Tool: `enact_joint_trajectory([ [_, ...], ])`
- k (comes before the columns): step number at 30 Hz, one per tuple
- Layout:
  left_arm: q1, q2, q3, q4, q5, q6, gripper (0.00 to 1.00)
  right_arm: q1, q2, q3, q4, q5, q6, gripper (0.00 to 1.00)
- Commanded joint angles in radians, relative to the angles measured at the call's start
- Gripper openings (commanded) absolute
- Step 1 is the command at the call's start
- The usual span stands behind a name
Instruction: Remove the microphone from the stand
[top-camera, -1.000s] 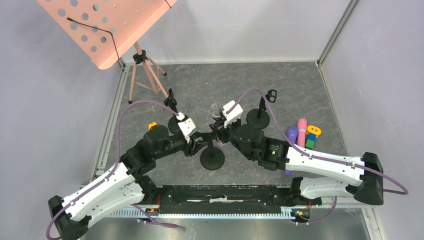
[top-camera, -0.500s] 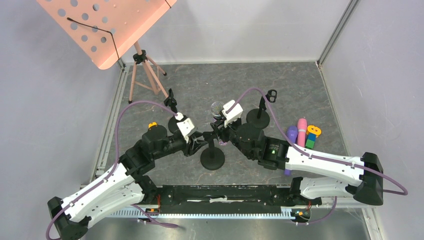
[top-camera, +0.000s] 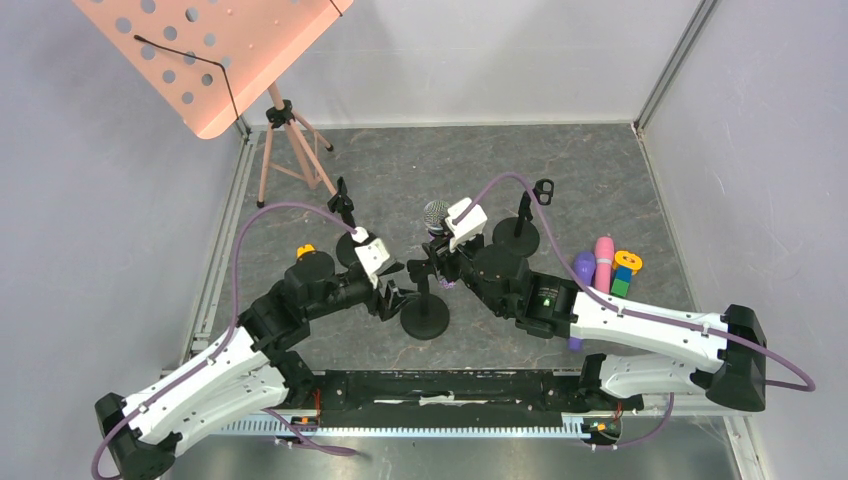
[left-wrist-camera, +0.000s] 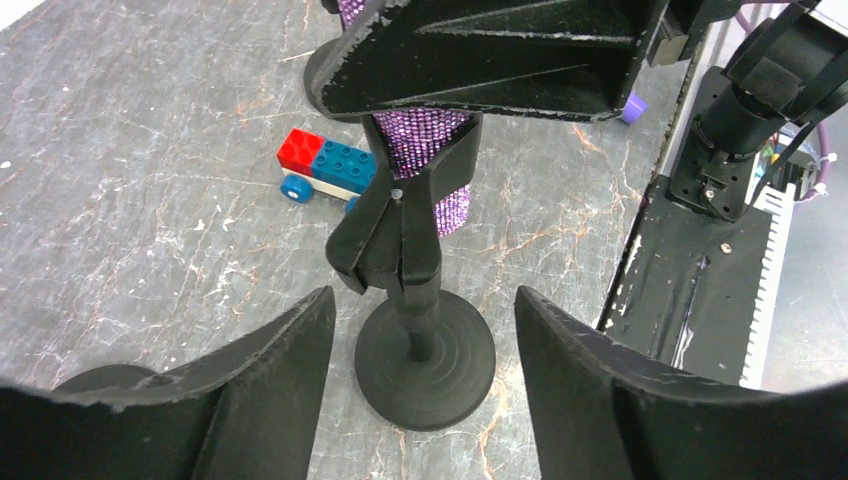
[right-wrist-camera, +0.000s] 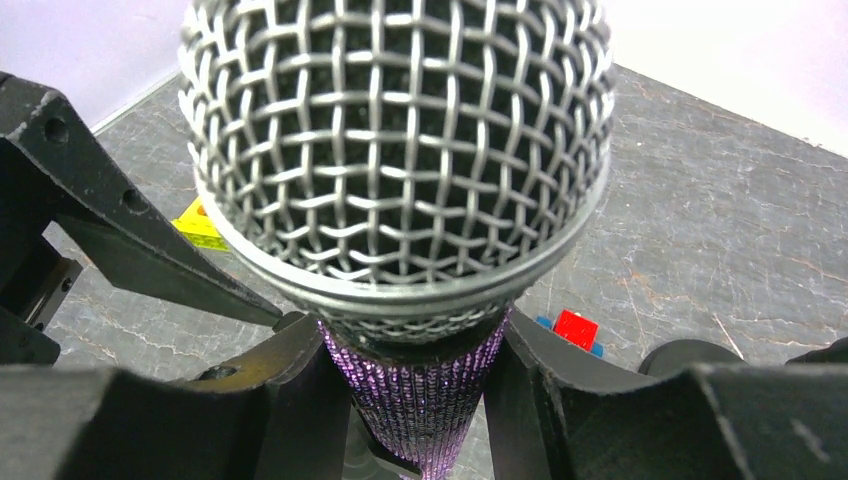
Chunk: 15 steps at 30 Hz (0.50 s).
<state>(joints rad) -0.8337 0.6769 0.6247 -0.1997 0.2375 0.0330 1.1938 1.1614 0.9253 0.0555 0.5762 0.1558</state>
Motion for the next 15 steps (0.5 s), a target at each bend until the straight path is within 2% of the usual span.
enact_joint_trajectory([
  [1, 0.001, -0.019, -0.003, 0.058, -0.017, 0.007, 0.75, -0.002, 0.003, 0.015, 0.020, -0.009, 0.001, 0.46],
  [3, 0.001, -0.005, 0.000, 0.072, -0.026, 0.018, 0.82, -0.002, 0.001, 0.012, 0.020, -0.017, 0.006, 0.46],
  [6, 0.000, 0.024, 0.009, 0.089, -0.012, 0.028, 0.82, -0.002, 0.004, 0.010, 0.026, -0.024, 0.006, 0.46],
  [8, 0.000, 0.041, 0.009, 0.098, -0.005, 0.031, 0.77, -0.002, 0.005, 0.012, 0.024, -0.031, 0.006, 0.46],
  [12, 0.000, 0.045, 0.001, 0.082, 0.005, 0.034, 0.40, -0.002, -0.001, 0.010, 0.023, -0.031, 0.007, 0.46],
  [15, 0.000, 0.011, -0.015, 0.080, -0.006, 0.031, 0.22, -0.002, -0.002, 0.010, 0.023, -0.029, -0.001, 0.46],
])
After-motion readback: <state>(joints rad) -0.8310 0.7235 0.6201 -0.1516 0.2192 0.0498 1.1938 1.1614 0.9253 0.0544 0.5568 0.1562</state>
